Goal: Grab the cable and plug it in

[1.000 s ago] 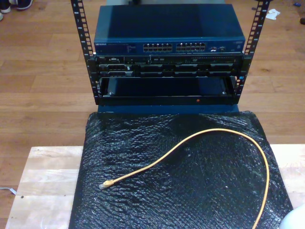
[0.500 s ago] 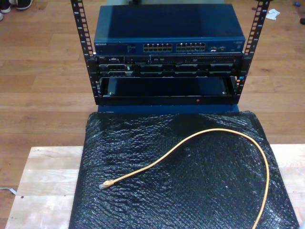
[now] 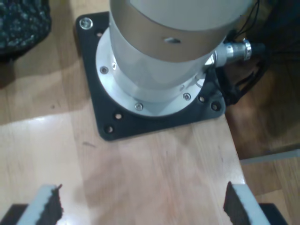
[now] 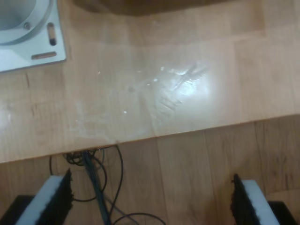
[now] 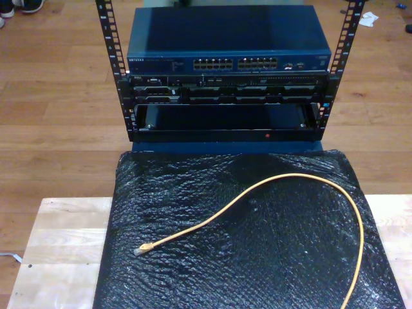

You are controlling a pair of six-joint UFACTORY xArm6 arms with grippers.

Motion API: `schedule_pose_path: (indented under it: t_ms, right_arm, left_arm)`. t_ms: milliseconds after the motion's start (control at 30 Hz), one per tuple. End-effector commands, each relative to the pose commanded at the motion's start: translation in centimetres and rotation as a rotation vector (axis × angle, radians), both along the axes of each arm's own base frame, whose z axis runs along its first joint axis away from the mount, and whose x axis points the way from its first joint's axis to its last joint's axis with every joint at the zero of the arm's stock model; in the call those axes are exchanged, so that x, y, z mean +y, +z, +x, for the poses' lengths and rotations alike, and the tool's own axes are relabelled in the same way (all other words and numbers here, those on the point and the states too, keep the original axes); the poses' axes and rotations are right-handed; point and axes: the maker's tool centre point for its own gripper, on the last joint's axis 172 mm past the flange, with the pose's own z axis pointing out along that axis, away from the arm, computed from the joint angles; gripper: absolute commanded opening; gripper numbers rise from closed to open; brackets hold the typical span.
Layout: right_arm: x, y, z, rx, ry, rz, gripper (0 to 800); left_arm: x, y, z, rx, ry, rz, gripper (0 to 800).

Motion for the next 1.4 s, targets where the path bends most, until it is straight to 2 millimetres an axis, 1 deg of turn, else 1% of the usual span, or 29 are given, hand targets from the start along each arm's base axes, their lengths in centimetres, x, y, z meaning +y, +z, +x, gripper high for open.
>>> schedule_pose_path:
  t_ms: [200,267,467,533,600,667,800,933,1100,1233,1333,1400]
  right_arm:
    - [0.8,1.3,3.0,-0.036,-0.02,0.029,800]
    - [1.3,1.9,3.5,-0.041,-0.013,0.051,800]
    - [2.1,3.3,5.9,-0.053,-0.045,0.065,800]
    - [2.5,3.3,6.6,-0.043,-0.037,0.072,800]
    - [2.5,3.7,7.6,-0.037,-0.034,0.069,800]
    - [3.0,4.0,8.7,-0.027,-0.024,0.068,800]
    - [3.5,4.6,10.5,-0.015,-0.011,0.068,800]
    - [4.4,5.8,13.1,-0.038,-0.012,0.089,800]
    - [6.2,7.3,15.6,-0.042,0.007,0.143,800]
    - [7.5,8.2,17.6,-0.055,0.029,0.153,800]
    - [8.5,8.7,18.9,-0.052,0.043,0.154,800]
    - [9.2,8.6,19.7,-0.035,0.038,0.161,800]
  left_arm:
    - [0.0,0.7,1.0,0.014,0.014,0.005,800]
    - [-0.3,1.3,1.8,0.003,0.03,-0.006,800]
    - [-0.9,3.0,4.7,-0.036,0.122,-0.043,800]
    - [-0.9,3.5,5.7,-0.049,0.143,-0.04,800]
    - [-1.1,3.8,6.4,-0.05,0.143,-0.037,800]
    - [-1.3,4.0,6.9,-0.039,0.158,-0.029,800]
    - [-1.9,4.3,7.8,-0.018,0.182,-0.019,800]
    - [-2.7,4.4,8.7,-0.012,0.199,-0.029,800]
    - [-3.5,4.7,9.8,-0.021,0.243,-0.053,800]
    - [-4.5,4.7,10.5,-0.002,0.268,-0.063,800]
    - [-4.9,4.6,10.6,0.02,0.286,-0.061,800]
    - [-5.2,4.5,10.7,0.03,0.29,-0.06,800]
